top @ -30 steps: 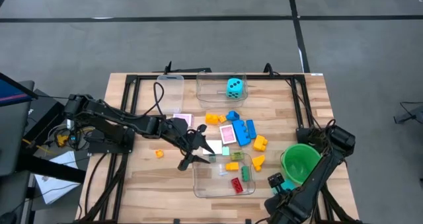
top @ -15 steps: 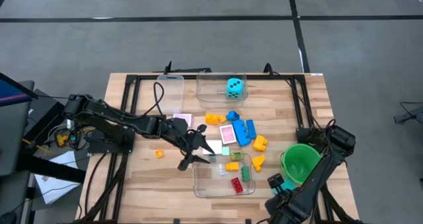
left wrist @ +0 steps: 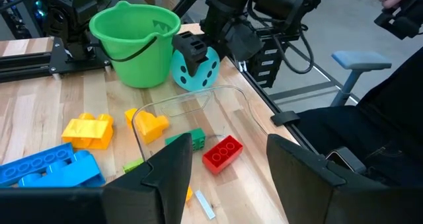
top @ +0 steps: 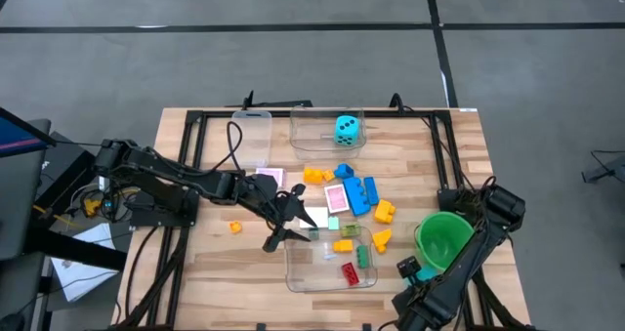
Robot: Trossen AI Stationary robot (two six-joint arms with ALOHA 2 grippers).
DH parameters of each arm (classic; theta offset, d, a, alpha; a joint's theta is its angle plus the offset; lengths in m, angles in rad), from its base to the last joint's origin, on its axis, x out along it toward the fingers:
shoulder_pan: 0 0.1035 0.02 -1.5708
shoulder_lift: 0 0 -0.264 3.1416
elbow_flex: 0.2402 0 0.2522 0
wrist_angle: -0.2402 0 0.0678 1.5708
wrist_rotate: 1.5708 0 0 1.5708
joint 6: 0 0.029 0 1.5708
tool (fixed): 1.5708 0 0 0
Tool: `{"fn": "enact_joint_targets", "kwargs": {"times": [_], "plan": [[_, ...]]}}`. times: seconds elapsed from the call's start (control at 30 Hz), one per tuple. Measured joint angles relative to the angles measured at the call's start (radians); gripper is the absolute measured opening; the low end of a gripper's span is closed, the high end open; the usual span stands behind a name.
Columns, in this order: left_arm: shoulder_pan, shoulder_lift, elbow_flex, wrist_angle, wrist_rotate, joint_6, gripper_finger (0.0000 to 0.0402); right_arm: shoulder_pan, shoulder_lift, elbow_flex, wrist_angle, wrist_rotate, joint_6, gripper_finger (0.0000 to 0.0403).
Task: Pick & Place Toys
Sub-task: Put the light blue die into the top transparent bin
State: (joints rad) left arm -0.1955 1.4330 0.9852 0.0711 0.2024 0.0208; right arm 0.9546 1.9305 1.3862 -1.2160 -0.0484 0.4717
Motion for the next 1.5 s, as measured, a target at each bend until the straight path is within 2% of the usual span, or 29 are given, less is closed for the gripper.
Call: {"fn": "enact_joint_targets", "kwargs": {"times": [1.03,1.3,1.5], "plan": [[0.0,0.0,0.0,0.002,0.0,0.0,0.0191,-0.055,0.001,-0.025,0.002,-0.007,0.078,0.04],[0.0,0.0,0.0,0.002,0.0,0.0,0.0191,-0.054,0.001,-0.025,0.002,-0.008,0.073,0.04],[0.0,0.0,0.0,0.001,0.0,0.0,0.0191,-0.053,0.001,-0.025,0.018,-0.048,0.026,0.0392]]}}
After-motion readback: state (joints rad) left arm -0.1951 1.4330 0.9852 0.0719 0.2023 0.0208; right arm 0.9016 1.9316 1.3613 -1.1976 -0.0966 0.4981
